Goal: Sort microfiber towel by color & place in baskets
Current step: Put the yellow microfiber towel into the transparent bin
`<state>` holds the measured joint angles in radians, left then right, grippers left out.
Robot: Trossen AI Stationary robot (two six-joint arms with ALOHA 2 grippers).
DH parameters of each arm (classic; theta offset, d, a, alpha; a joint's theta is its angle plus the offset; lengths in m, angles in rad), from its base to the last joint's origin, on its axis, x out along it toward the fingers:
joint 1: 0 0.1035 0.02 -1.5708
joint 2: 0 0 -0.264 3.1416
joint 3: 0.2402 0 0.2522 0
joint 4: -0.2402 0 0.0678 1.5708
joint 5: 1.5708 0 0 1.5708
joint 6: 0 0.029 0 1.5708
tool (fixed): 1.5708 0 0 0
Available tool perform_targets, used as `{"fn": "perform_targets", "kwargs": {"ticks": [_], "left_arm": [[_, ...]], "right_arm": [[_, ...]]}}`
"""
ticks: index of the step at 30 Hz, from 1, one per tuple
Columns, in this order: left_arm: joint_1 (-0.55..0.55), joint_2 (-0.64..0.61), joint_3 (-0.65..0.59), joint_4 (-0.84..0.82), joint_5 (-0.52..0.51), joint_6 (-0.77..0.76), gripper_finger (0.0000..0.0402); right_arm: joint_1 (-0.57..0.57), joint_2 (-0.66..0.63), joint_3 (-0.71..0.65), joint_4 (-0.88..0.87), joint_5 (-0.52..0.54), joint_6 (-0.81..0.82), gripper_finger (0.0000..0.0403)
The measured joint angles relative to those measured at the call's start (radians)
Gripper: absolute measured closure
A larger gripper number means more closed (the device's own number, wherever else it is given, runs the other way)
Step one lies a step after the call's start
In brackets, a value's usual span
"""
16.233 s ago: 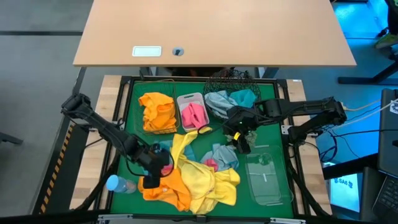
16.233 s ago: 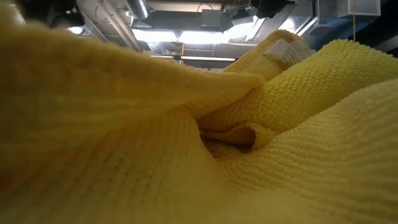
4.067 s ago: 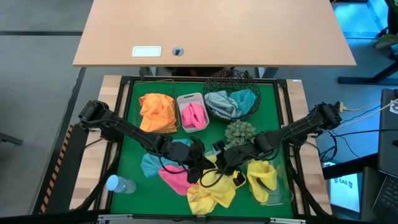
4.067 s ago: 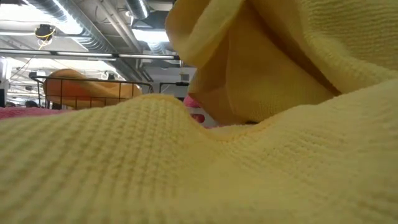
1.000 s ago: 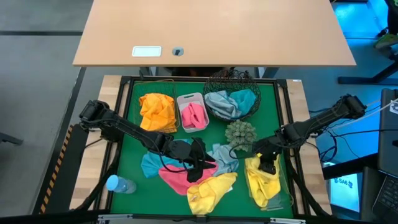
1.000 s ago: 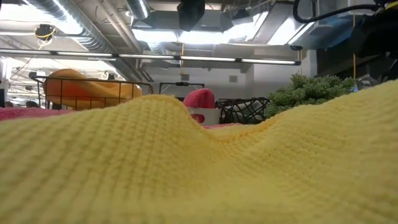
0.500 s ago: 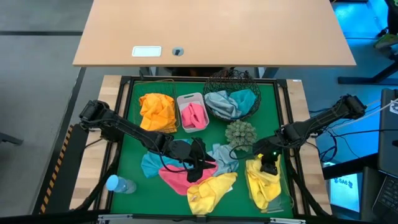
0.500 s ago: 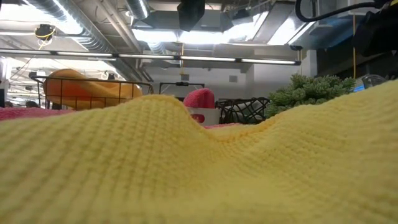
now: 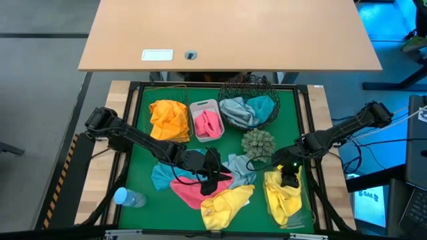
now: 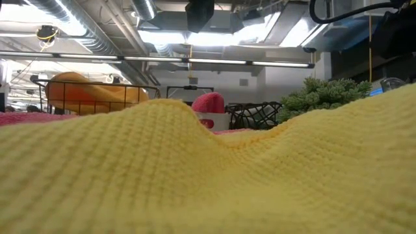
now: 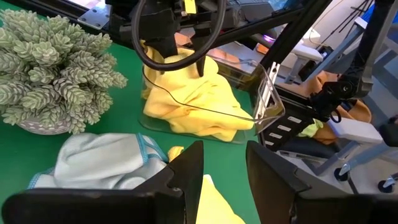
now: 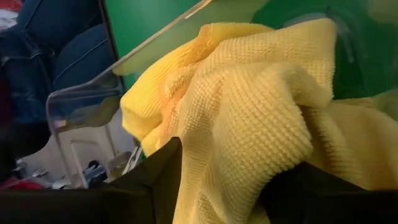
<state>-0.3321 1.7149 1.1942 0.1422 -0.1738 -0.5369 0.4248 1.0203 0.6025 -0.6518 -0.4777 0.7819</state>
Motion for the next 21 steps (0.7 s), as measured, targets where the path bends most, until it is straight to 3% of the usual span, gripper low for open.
{"fn": "perform_targets", "kwargs": {"ticks": [13, 21], "left_arm": [[0.0, 0.0, 0.0, 0.0, 0.0, -0.001, 0.0287], [0.0, 0.0, 0.0, 0.0, 0.0, -0.001, 0.0287]], "right_arm": [[0.0, -0.091, 0.053, -0.031, -0.029, 0.031, 0.0205], [0.0, -0.158, 0.182, -0.252, 0.104, 0.019, 0.0205]]}}
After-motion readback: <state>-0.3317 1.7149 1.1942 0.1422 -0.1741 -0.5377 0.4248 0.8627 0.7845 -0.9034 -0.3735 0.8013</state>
